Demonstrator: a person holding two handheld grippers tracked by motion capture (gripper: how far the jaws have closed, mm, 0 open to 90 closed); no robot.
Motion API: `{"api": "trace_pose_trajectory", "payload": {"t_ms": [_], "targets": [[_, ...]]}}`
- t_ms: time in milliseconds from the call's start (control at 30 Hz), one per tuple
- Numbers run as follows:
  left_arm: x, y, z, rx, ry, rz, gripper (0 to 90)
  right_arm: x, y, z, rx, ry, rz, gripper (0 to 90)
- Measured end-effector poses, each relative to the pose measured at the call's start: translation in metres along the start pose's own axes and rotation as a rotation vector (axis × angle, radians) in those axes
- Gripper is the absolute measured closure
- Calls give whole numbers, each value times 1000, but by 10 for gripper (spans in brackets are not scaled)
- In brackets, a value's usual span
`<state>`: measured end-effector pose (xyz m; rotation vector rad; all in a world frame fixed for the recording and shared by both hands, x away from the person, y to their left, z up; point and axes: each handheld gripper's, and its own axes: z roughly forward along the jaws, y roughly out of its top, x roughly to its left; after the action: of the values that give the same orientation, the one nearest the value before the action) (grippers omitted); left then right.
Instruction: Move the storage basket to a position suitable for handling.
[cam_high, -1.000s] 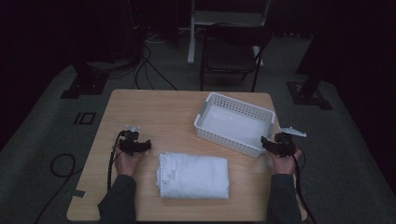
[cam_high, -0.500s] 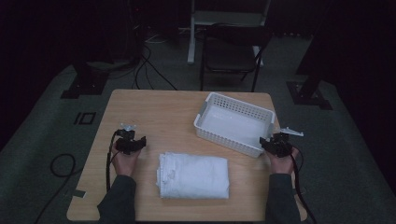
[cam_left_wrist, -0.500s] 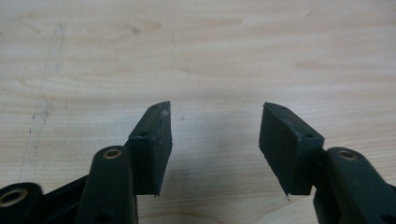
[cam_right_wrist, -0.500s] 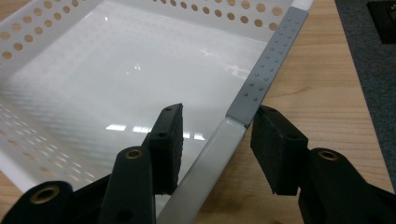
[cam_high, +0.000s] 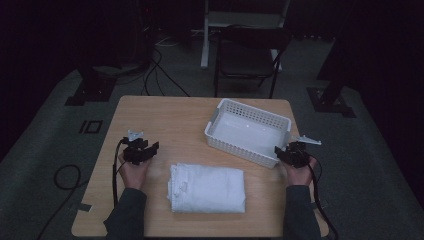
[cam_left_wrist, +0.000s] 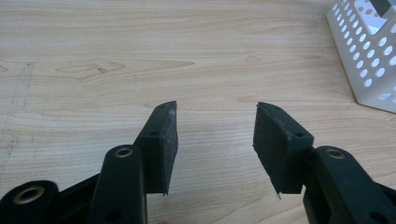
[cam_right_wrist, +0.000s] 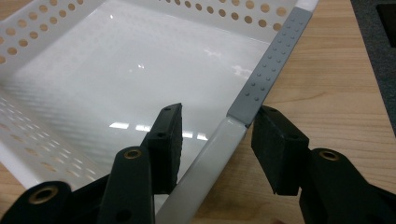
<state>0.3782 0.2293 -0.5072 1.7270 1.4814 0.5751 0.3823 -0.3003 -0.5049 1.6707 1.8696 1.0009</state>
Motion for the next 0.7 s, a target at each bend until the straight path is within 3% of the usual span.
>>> {"api": "trace_pose_trajectory", "payload": {"t_ms": [400, 700], "targets": [[-8, 1, 0, -3, -29, 31, 478, 11, 4, 6, 12, 7, -33, 543], [-18, 6, -4, -15, -48, 63, 472, 26, 11, 17, 18, 24, -68, 568]]}}
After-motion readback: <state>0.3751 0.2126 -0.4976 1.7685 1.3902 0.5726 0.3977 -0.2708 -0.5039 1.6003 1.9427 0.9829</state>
